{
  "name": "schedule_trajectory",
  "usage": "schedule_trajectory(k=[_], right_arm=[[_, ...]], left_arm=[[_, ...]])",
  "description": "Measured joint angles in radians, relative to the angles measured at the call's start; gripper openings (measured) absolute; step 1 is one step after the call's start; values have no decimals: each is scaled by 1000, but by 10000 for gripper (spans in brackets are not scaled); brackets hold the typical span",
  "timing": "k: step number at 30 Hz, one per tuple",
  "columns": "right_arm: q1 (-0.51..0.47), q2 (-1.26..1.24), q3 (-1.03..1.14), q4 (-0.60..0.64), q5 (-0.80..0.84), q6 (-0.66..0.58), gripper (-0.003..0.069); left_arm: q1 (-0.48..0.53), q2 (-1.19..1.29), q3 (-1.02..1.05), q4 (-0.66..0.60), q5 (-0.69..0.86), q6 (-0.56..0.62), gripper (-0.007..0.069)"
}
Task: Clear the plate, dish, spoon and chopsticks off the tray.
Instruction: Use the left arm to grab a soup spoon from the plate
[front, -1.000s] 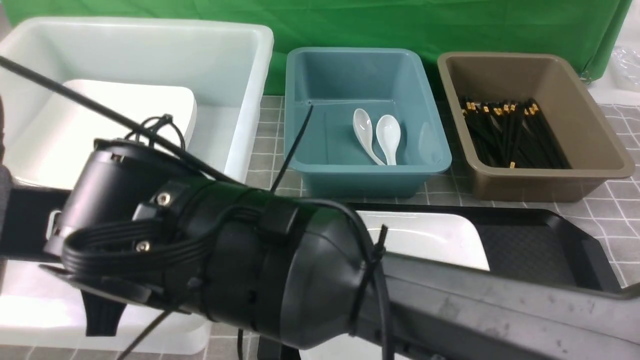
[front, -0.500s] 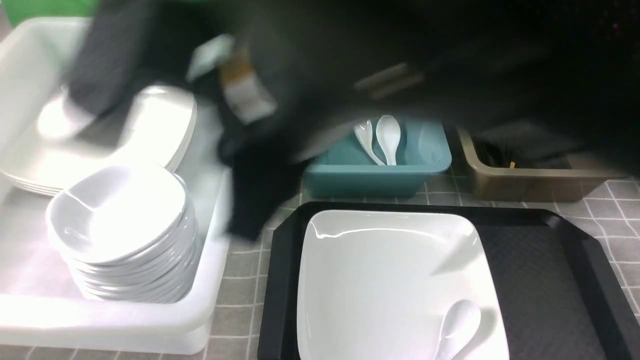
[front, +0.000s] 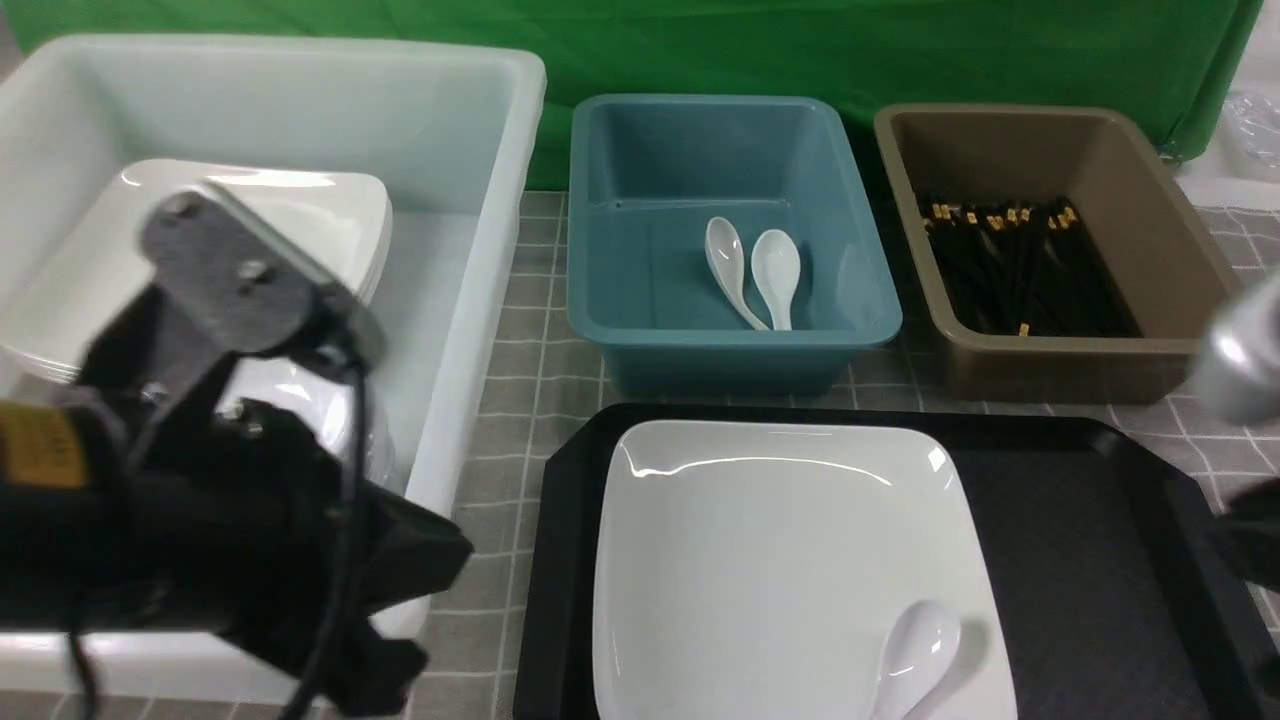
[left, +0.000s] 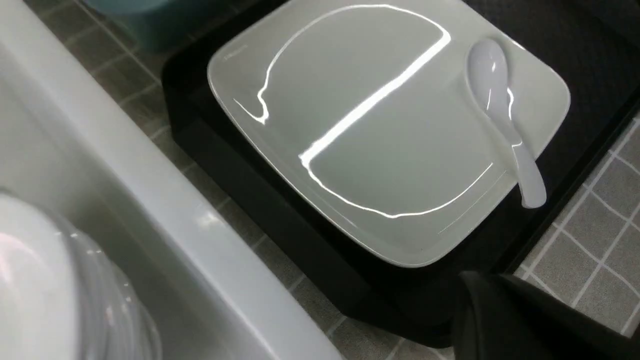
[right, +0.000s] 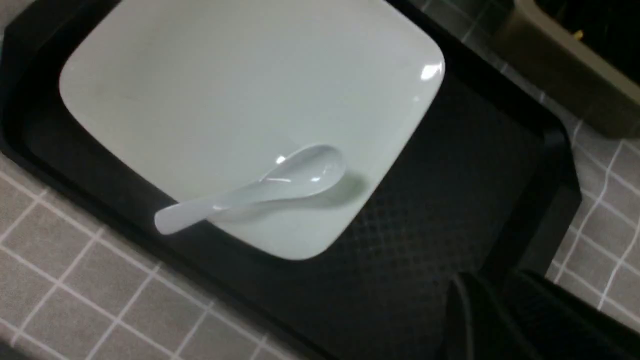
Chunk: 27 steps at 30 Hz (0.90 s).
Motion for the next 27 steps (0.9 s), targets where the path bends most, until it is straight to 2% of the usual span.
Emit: schedule_trajectory(k=[3,5,7,8,11,14,21,23,27], right_arm=[[0,-179,85,1,0,71,124],[0,-290,118,1,-1,94,124],[0,-379,128,2,-1,104,124],[0,-387,129,2,-1,104,124],[0,-484,133,1,-1,105,125],[0,-529,133,1,-1,102,125],[0,-541,133,14,-1,44,129],[0,-541,133,32,-1,18,130],[0,-541,133,43,-1,-9,132]], left_arm=[[-47,158,-15,-27,-38,5,4],[-138,263,-52,-25,-62,-19,0],[-231,364,-113,7,-82,-91,0],[-242,374,-121,12,-84,-101,0],[-395,539,-265,120,-83,-257,5],[-459,667,-388,172,-44,-304,33],[-485,902,-588,214,40,-340,247],[-481,958,-624,234,43,-345,348],[-476,1007,-636,265,45,-349,407]])
